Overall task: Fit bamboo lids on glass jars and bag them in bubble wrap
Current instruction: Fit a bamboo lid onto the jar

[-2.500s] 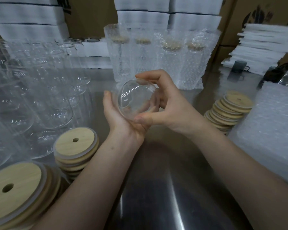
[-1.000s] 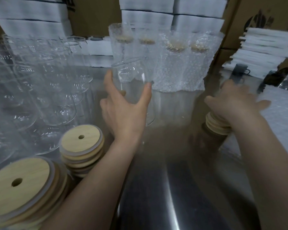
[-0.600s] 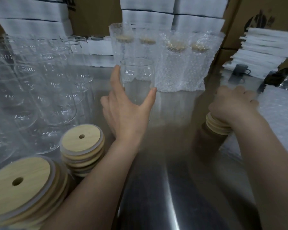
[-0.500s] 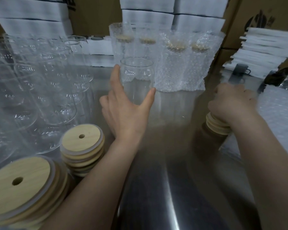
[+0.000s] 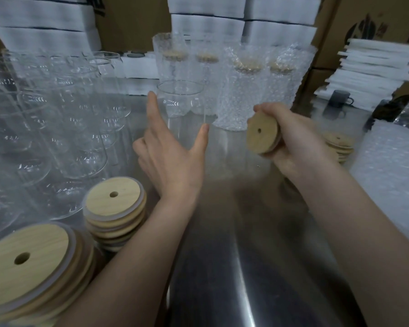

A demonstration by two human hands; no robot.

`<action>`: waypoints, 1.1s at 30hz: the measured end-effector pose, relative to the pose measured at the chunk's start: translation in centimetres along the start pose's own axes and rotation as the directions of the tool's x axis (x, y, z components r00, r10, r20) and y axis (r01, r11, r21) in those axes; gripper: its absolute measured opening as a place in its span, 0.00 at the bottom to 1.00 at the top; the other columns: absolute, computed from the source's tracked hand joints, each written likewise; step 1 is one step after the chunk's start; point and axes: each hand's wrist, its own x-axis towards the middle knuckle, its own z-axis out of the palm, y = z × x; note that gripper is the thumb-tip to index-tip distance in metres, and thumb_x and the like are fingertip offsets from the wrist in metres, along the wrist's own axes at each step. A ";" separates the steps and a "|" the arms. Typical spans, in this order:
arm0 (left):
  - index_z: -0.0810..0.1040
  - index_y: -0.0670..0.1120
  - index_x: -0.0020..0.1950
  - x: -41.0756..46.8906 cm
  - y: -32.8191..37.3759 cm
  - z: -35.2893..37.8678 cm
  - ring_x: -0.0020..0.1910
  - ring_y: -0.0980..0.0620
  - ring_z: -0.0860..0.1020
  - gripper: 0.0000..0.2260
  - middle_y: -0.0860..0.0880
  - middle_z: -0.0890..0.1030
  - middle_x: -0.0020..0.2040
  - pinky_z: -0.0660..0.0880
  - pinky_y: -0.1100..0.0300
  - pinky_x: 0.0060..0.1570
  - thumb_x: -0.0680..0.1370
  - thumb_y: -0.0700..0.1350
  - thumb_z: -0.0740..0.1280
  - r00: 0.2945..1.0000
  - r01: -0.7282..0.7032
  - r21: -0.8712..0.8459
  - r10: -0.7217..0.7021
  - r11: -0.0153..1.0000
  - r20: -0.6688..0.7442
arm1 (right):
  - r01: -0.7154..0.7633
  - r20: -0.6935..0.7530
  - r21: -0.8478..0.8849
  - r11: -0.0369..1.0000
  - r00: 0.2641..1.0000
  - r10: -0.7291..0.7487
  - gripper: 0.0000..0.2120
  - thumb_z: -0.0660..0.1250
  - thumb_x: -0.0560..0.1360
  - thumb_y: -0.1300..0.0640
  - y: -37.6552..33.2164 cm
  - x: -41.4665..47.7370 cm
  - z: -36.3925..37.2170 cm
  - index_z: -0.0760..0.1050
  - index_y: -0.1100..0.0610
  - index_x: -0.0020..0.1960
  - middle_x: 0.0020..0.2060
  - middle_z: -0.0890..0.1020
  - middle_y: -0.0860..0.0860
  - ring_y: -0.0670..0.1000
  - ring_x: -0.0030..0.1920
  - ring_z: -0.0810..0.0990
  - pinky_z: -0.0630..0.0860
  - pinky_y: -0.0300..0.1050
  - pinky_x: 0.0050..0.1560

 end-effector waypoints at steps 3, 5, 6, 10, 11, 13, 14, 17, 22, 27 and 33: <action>0.52 0.50 0.80 0.0 0.4 -0.1 0.70 0.44 0.65 0.41 0.46 0.68 0.73 0.54 0.60 0.63 0.74 0.57 0.71 1.000 -0.011 0.041 0.012 0.999 -0.014 | -0.177 0.121 0.222 0.959 0.981 0.152 0.10 0.67 0.77 0.51 0.9 0.2 1.0 0.82 0.56 0.53 0.48 0.86 0.54 0.51 0.49 0.84 0.77 0.48 0.46; 0.51 0.49 0.80 -0.1 0.9 -0.2 0.71 0.44 0.63 0.42 0.44 0.65 0.74 0.54 0.56 0.67 0.73 0.55 0.71 1.000 -0.016 0.078 0.018 0.997 -0.020 | -0.237 0.178 0.314 0.919 0.966 0.188 0.11 0.63 0.79 0.51 1.4 0.1 1.3 0.81 0.56 0.51 0.41 0.86 0.56 0.52 0.46 0.83 0.76 0.48 0.46; 0.50 0.48 0.80 -0.2 1.2 -0.3 0.72 0.44 0.62 0.43 0.44 0.63 0.75 0.53 0.54 0.69 0.73 0.53 0.72 1.000 -0.020 0.106 0.022 0.994 -0.021 | -0.255 0.195 0.343 0.904 0.961 0.198 0.12 0.61 0.80 0.51 1.6 0.2 1.3 0.81 0.57 0.51 0.39 0.85 0.57 0.53 0.46 0.82 0.76 0.48 0.46; 0.56 0.42 0.78 -0.9 2.8 -1.0 0.75 0.39 0.60 0.39 0.39 0.58 0.77 0.58 0.41 0.72 0.71 0.47 0.70 0.980 -0.181 0.190 0.193 0.965 -0.045 | -0.275 0.229 0.390 0.879 0.953 0.197 0.16 0.56 0.82 0.50 2.3 0.2 1.6 0.80 0.58 0.52 0.39 0.86 0.59 0.54 0.43 0.82 0.77 0.47 0.45; 0.60 0.40 0.77 -1.1 3.1 -1.2 0.75 0.38 0.61 0.37 0.37 0.59 0.76 0.59 0.37 0.71 0.70 0.45 0.70 0.959 -0.265 0.175 0.278 0.948 -0.054 | -0.281 0.241 0.408 0.868 0.951 0.195 0.17 0.56 0.82 0.50 2.5 0.2 1.7 0.79 0.59 0.52 0.39 0.86 0.60 0.55 0.42 0.82 0.78 0.48 0.47; 0.66 0.37 0.73 -1.5 3.6 -1.2 0.73 0.36 0.64 0.32 0.35 0.64 0.73 0.61 0.34 0.69 0.70 0.41 0.69 0.888 -0.452 0.113 0.459 0.885 -0.035 | -0.296 0.264 0.459 0.837 0.946 0.189 0.19 0.55 0.82 0.48 2.8 0.3 1.9 0.79 0.60 0.52 0.40 0.85 0.61 0.56 0.43 0.83 0.78 0.52 0.56; 0.69 0.36 0.71 -1.7 3.6 -1.0 0.73 0.35 0.65 0.29 0.34 0.67 0.72 0.61 0.34 0.69 0.70 0.39 0.68 0.847 -0.531 0.066 0.532 0.845 0.006 | -0.308 0.282 0.483 0.819 0.941 0.188 0.19 0.55 0.82 0.48 2.9 0.4 1.9 0.79 0.60 0.52 0.40 0.85 0.61 0.57 0.45 0.83 0.77 0.53 0.59; 0.71 0.35 0.69 -2.6 3.7 -0.4 0.75 0.37 0.63 0.24 0.37 0.69 0.72 0.62 0.39 0.72 0.72 0.36 0.67 0.770 -0.576 -0.088 0.576 0.812 0.275 | -0.334 0.331 0.474 0.815 0.925 0.186 0.20 0.55 0.81 0.46 3.3 0.2 1.9 0.79 0.59 0.52 0.41 0.84 0.58 0.56 0.45 0.84 0.82 0.48 0.48; 0.57 0.39 0.78 -2.5 2.8 0.4 0.80 0.49 0.49 0.29 0.43 0.56 0.80 0.46 0.55 0.78 0.80 0.43 0.63 0.688 -0.494 -0.046 0.423 0.868 0.590 | -0.321 0.373 0.414 0.852 0.914 0.163 0.26 0.52 0.82 0.43 3.2 -0.4 1.9 0.79 0.61 0.61 0.48 0.85 0.57 0.54 0.49 0.85 0.82 0.46 0.49; 0.54 0.42 0.79 -2.0 2.2 0.6 0.80 0.51 0.48 0.26 0.45 0.53 0.81 0.41 0.60 0.77 0.83 0.41 0.59 0.670 -0.505 -0.039 0.420 0.862 0.612 | -0.314 0.383 0.393 0.864 0.910 0.157 0.28 0.51 0.83 0.44 2.6 -1.0 2.3 0.73 0.65 0.68 0.49 0.83 0.58 0.53 0.44 0.85 0.84 0.43 0.40; 0.67 0.42 0.75 -2.1 2.4 0.6 0.77 0.50 0.60 0.21 0.45 0.66 0.76 0.52 0.56 0.77 0.81 0.34 0.59 0.694 -0.474 -0.141 0.467 0.869 0.548 | -0.339 0.372 0.397 0.853 0.909 0.188 0.24 0.51 0.84 0.48 2.8 -0.9 2.2 0.75 0.63 0.66 0.52 0.83 0.57 0.53 0.50 0.83 0.80 0.45 0.51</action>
